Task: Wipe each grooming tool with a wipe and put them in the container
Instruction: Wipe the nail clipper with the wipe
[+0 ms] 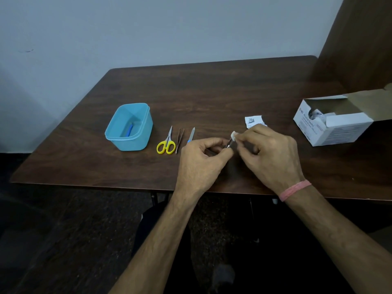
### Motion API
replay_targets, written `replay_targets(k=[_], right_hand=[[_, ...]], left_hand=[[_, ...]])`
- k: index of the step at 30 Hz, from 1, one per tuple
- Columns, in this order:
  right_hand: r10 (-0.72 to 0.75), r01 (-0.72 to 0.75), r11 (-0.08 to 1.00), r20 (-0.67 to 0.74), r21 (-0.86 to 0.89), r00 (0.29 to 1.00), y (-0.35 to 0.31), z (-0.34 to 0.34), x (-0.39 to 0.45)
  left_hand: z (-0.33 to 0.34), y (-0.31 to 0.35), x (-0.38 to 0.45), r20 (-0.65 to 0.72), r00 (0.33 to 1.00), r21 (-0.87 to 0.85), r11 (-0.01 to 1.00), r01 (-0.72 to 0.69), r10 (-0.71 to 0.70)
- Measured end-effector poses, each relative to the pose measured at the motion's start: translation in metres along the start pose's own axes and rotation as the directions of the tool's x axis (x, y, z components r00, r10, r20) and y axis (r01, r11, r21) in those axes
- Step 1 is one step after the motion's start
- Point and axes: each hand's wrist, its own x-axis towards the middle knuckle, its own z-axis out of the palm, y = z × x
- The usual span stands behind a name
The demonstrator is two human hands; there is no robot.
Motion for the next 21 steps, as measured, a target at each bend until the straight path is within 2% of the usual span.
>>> replay_targets(k=[4, 7, 10, 13, 16, 18, 21], right_hand=[[-0.059, 0.059, 0.998, 0.052, 0.000, 0.997, -0.002, 0.001, -0.002], [0.064, -0.064, 0.998, -0.032, 0.011, 0.997, 0.002, 0.001, 0.002], [0.155, -0.154, 0.987, -0.019, 0.049, 0.988, 0.004, 0.000, 0.004], [0.236, -0.254, 0.937, 0.101, 0.239, 0.967, 0.006, -0.005, 0.007], [0.321, -0.446, 0.771, 0.328, 0.454, 0.888, 0.011, -0.010, 0.012], [0.288, -0.485, 0.721, 0.423, 0.495, 0.859, 0.016, -0.010, 0.014], [0.199, -0.472, 0.698, 0.487, 0.539, 0.851, 0.020, -0.007, 0.014]], left_hand=[[0.000, -0.001, 0.000, 0.000, 1.000, 0.001, 1.000, -0.010, 0.010], [0.002, 0.000, 0.001, -0.032, 0.999, -0.003, 1.000, 0.007, -0.007], [0.004, -0.002, 0.001, -0.078, 0.997, -0.003, 1.000, -0.001, 0.000], [0.001, -0.004, 0.002, -0.063, 0.997, -0.007, 0.999, -0.034, 0.034], [0.001, -0.005, 0.002, -0.040, 0.998, -0.030, 0.998, -0.053, 0.052], [0.001, -0.007, 0.003, -0.037, 0.998, -0.036, 0.998, -0.056, 0.054], [0.002, -0.007, 0.003, -0.035, 0.998, -0.046, 0.997, -0.056, 0.054]])
